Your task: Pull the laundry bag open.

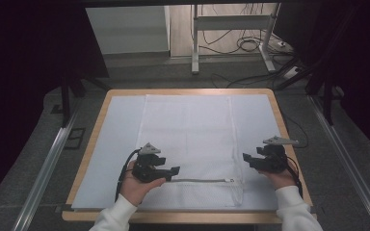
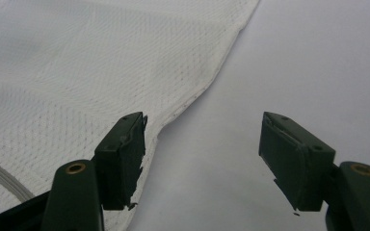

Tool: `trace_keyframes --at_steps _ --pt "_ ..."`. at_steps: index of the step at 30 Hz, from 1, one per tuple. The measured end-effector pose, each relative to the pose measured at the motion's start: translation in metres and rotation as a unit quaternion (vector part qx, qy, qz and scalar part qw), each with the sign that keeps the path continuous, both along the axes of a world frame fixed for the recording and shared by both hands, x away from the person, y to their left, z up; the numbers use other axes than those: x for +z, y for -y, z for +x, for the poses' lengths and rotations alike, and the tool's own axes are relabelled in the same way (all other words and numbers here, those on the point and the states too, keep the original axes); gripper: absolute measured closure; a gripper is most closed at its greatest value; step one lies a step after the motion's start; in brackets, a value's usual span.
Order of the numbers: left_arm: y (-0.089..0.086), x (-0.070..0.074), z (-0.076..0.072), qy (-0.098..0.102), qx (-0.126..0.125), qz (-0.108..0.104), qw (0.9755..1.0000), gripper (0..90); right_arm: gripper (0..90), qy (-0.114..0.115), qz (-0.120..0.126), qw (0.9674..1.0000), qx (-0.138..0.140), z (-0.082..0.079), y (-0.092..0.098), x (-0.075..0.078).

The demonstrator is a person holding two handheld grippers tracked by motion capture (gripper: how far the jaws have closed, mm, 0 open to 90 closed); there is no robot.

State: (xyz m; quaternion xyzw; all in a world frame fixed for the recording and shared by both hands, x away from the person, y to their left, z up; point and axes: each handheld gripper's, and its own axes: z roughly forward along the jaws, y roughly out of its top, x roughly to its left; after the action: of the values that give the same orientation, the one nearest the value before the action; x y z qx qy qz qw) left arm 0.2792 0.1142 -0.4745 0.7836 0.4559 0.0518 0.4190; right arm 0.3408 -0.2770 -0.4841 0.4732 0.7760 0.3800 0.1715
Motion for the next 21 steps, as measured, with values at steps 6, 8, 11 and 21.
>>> trace_keyframes --at_steps 6,8,11,21 --pt "0.018 -0.002 0.001 -0.003 -0.013 0.011 0.9999 31.9 31.9 -0.006 -0.001 1.0 0.001 0.001 0.0 -0.002" --pt "0.024 -0.003 0.001 -0.003 -0.016 0.015 0.9998 32.0 31.9 -0.005 0.0 1.0 0.002 0.001 0.0 -0.001" --pt "0.032 -0.005 0.001 -0.004 -0.026 0.019 0.9995 32.0 31.8 -0.001 -0.001 1.0 0.004 0.001 0.0 0.0" --pt "0.052 -0.004 -0.001 0.002 -0.041 0.044 0.9982 32.0 31.4 -0.001 -0.003 1.0 -0.001 0.0 0.001 0.0"
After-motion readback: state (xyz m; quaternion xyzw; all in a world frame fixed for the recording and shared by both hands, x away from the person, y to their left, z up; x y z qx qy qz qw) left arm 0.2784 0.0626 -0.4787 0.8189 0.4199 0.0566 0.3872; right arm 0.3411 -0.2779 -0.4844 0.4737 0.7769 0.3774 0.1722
